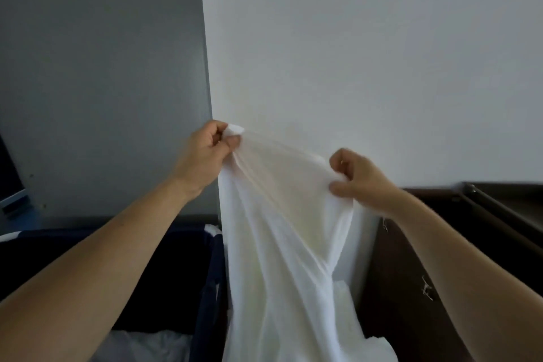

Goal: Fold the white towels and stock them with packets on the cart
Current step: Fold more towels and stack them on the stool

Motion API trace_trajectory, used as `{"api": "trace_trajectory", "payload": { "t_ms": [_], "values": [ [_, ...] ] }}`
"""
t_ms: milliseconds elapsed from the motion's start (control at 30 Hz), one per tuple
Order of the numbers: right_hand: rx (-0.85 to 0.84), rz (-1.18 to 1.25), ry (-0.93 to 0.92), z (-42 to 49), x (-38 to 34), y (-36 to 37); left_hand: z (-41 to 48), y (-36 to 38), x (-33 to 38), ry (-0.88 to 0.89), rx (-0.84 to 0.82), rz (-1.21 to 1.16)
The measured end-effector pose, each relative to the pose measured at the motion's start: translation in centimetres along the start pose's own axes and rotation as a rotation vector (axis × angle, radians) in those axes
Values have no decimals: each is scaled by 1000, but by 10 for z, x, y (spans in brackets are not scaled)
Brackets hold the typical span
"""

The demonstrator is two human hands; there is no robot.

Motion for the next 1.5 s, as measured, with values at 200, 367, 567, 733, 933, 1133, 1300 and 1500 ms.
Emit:
{"api": "trace_trajectory", "payload": {
  "t_ms": [200, 367, 567, 733, 933, 1133, 1300, 1500],
  "values": [
    [-515, -599, -4, -36, -33, 9, 16, 12, 0, 66, 136, -43],
    [-773, -548, 221, -64, 9, 65, -14, 47, -10, -26, -315, -125],
    [-738, -746, 227, -79, 59, 83, -20, 36, -28, 7, -261, -2],
    [-699, -1080, 121, -79, 74, 78, -22, 13, -58, -59, -86, 142],
    [-561, -1159, 17, -72, 79, 55, -29, -28, -92, -194, 92, 274],
    [-566, -806, 214, -62, 75, 37, -41, -43, -108, -238, 102, 338],
    [-678, -832, 286, -58, 81, 48, -50, -41, -111, -242, 25, 356],
    [-788, -864, 276, -67, 95, 69, -58, -33, -107, -221, -31, 301]
  ]
}}
Point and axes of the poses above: each hand's wrist, its own z-axis towards the middle knuckle, its own y-axis out of the palm, x = y × z, the point moved 2 cm from there along z, towards the middle knuckle, and after that the axes turned 5 degrees about -z, right-handed, at the moved point
